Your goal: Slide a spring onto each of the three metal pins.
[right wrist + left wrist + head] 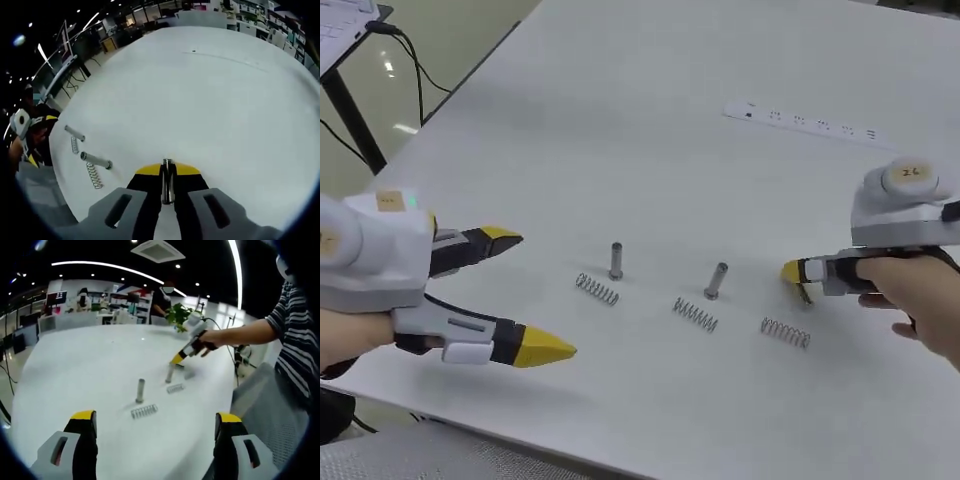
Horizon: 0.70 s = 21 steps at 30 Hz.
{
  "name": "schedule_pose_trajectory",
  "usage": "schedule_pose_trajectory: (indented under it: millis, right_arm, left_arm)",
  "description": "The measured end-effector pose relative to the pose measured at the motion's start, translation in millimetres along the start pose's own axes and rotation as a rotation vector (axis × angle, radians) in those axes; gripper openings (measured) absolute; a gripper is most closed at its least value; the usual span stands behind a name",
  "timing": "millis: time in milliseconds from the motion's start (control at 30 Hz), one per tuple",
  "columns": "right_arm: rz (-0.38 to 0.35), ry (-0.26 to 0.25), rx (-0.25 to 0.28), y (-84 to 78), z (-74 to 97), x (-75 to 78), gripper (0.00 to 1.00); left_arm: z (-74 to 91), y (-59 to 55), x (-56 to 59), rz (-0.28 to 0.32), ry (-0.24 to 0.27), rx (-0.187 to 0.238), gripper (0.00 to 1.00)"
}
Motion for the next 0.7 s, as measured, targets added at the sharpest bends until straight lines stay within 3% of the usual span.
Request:
schedule_pose_trajectory:
  millis: [433, 700]
  right_arm:
    - [0.096, 0.032, 0.11, -2.0, 14.1, -9.8, 0.05]
    - [0.134, 0.031, 0.149, -2.3, 15.9, -13.7, 0.05]
  left_arm:
    - [-3.1, 3.9, 1.8, -0.006, 0.003, 0.006, 0.95]
    - [-2.0, 6.3, 2.7, -0.009, 0.006, 0.011, 0.95]
Point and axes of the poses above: the centre of the closed fingertips' face, and the gripper's own axes: z roughly backward along the fingers, x roughly to its right, y roughly out of its top, the point moved 8 cm from there along z, roughly backward along the fingers, and after that the axes turned 7 degrees about y, right-handed, at the moved point
